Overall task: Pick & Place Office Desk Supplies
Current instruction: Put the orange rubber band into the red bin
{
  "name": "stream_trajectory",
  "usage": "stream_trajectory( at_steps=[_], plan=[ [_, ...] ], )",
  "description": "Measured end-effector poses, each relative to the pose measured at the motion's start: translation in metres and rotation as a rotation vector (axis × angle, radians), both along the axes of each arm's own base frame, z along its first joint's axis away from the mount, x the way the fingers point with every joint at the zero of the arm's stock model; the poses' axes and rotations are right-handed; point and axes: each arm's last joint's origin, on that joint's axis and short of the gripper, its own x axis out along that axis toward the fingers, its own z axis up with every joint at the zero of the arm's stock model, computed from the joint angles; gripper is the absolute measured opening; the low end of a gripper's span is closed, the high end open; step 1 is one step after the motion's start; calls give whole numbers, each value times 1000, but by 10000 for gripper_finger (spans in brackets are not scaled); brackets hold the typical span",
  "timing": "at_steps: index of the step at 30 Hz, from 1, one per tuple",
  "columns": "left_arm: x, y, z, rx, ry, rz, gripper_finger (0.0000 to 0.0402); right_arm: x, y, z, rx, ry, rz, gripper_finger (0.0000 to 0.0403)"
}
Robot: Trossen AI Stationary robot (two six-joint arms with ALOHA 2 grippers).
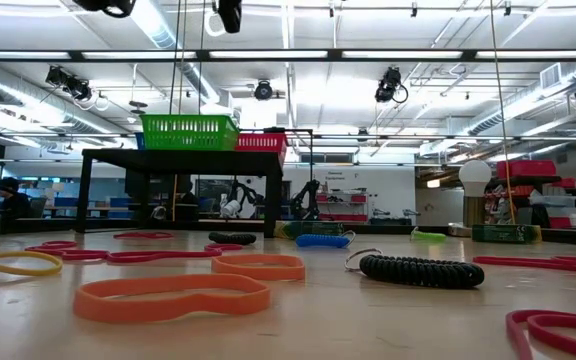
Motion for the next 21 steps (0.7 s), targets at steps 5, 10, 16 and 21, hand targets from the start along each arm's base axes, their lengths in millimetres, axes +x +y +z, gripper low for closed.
stream_trajectory(
  at_steps=[5, 10, 16, 21],
  plan=[
    [12, -9, 4, 69, -8, 33, 227, 0, 0, 0, -2, 1, -1, 4],
    [16, -11, 9, 95, -26, 26, 178, 0, 0, 0, -2, -1, -1, 4],
    [16, -11, 11, 103, -50, 29, 80, 0, 0, 0, -6, -3, -1, 4],
    [16, -12, 11, 109, -55, 1, 27, 0, 0, 0, -5, -4, -1, 4]
  ],
)
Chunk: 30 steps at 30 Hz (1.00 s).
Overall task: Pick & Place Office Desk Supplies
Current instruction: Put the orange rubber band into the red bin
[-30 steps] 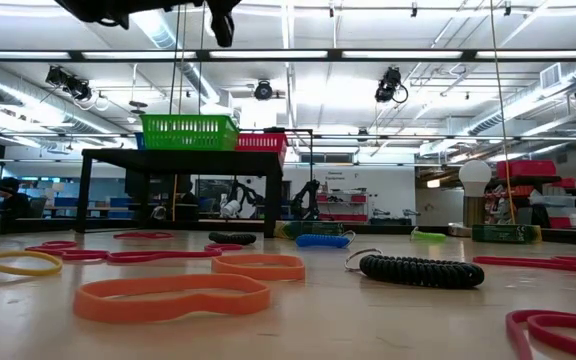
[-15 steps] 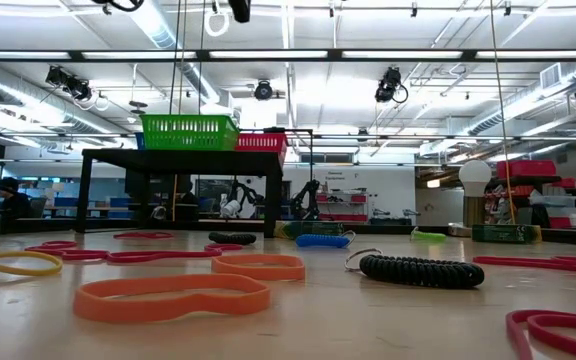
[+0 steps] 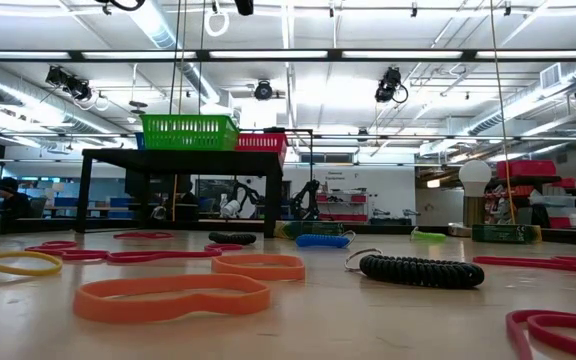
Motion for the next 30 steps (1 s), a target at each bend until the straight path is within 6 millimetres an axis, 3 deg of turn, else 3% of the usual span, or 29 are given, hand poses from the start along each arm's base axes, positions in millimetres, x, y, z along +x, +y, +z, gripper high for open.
stream_trajectory(
  at_steps=[9, 18, 30],
  plan=[
    [0, -1, 0, 5, -3, -2, 53, 0, 0, 0, 0, -1, 0, 4],
    [0, -3, 0, -8, -1, 5, 115, 0, 0, 0, -3, -1, -1, 4],
    [8, -3, -6, -33, 6, 47, 102, 0, 0, 0, 1, 0, 0, 4]
  ],
)
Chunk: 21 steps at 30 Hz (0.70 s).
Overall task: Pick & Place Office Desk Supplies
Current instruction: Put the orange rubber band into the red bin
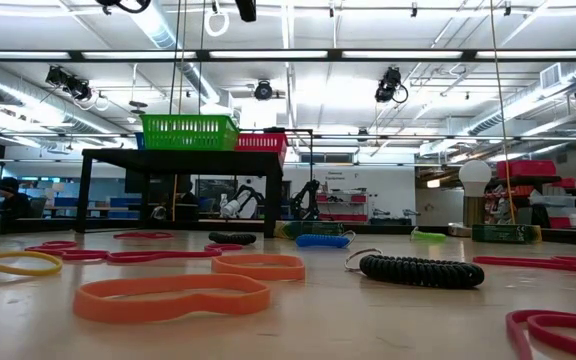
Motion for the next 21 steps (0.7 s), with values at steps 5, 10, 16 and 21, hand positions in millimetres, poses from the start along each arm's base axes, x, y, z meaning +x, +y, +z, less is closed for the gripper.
stream_trajectory(
  at_steps=[5, 10, 16, 21],
  plan=[
    [-1, -1, 3, 12, -31, 3, 61, 0, 0, 0, 0, 0, 0, 5],
    [-7, 7, 9, 26, -36, 35, 8, 0, 0, 0, 13, 2, -21, 9],
    [-31, 26, 23, 26, 8, 137, 5, 1, 1, -1, 22, 14, -85, 58],
    [-56, 40, 30, 26, 87, 290, 4, 2, 1, -7, 7, 73, -110, 95]
  ],
)
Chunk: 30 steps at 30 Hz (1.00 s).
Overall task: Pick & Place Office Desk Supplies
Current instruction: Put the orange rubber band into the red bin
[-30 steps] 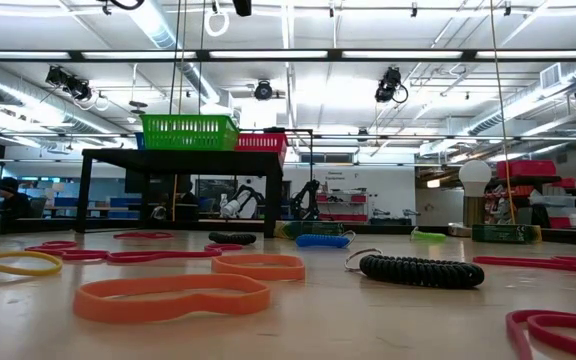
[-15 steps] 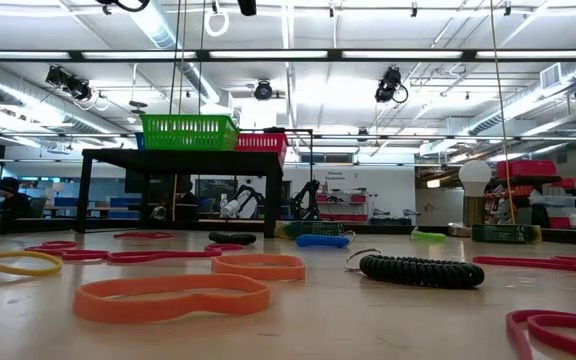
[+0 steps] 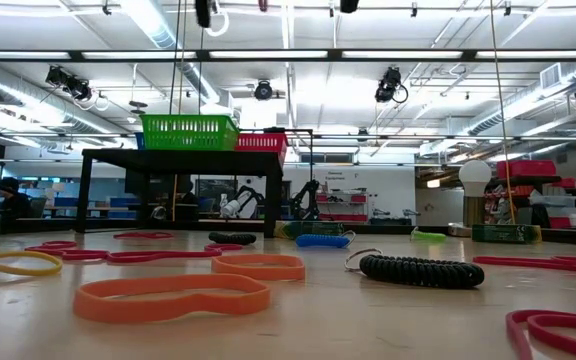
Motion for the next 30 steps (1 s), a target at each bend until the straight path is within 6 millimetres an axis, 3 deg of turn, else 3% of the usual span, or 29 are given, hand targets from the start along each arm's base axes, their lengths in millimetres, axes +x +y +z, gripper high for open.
stream_trajectory(
  at_steps=[3, 7, 11, 13, 18, 23, 30],
  plan=[
    [-15, 14, 4, -21, 39, 125, 3, 0, 0, -3, -19, 26, -17, 97],
    [-27, 39, 18, 4, 147, 337, 3, 1, -1, -6, -45, 52, -45, 65],
    [-25, 74, 28, 22, 301, 481, 2, 1, -1, -6, -72, 50, -50, 13],
    [-20, 96, 27, 8, 397, 526, 2, 1, -1, -6, -73, 49, -51, 7],
    [1, 149, 15, -12, 593, 562, 2, 1, 1, -6, -69, 49, -29, 21],
    [27, 194, -9, -34, 727, 556, 2, 1, 2, -6, -71, 49, -24, 6],
    [44, 229, -41, -124, 858, 507, 2, 1, 1, -6, -71, 49, -33, 11]
  ],
)
